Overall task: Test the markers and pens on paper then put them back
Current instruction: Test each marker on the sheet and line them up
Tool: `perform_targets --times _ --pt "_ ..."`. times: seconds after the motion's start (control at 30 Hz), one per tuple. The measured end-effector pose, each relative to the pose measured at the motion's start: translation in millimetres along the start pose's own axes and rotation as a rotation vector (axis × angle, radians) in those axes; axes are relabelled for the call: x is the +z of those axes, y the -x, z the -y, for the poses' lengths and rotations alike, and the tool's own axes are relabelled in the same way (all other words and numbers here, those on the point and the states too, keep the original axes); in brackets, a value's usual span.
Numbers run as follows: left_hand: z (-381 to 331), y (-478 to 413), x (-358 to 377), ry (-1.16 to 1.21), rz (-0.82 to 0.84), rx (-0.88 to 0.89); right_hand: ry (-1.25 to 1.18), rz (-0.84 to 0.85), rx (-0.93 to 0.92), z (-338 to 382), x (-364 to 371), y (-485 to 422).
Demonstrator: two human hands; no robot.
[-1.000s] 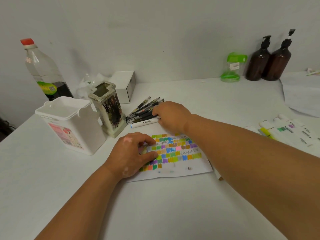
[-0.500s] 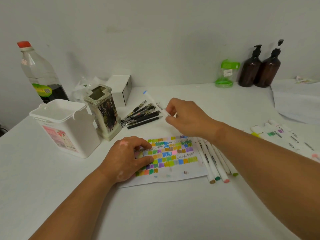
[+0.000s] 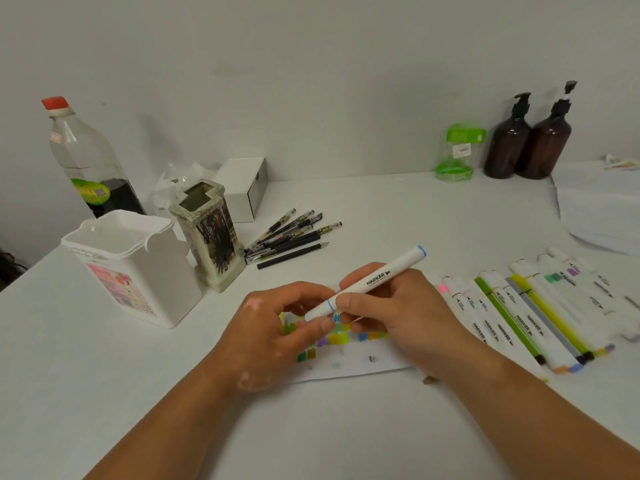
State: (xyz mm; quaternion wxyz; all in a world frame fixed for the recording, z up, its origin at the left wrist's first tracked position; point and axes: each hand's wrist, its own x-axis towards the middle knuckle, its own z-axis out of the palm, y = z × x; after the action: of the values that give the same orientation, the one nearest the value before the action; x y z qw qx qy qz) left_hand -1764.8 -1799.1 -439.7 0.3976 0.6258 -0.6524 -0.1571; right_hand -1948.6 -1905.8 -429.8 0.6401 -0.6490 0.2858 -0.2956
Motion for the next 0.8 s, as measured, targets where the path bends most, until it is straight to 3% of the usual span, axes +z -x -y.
perform_targets --times 0.2,0.37,0.8 --pt "5 0 -1 -0.021 -0.005 -0.082 0.030 -0.012 -0.022 -3 0 -2" --pt "-3 -1 6 -0.055 0.068 0.026 0.066 -0.002 -0.092 -5 5 0" --pt "-3 -2 7 -0.148 0.087 0.048 0.037 0.011 -0.084 -8 12 2"
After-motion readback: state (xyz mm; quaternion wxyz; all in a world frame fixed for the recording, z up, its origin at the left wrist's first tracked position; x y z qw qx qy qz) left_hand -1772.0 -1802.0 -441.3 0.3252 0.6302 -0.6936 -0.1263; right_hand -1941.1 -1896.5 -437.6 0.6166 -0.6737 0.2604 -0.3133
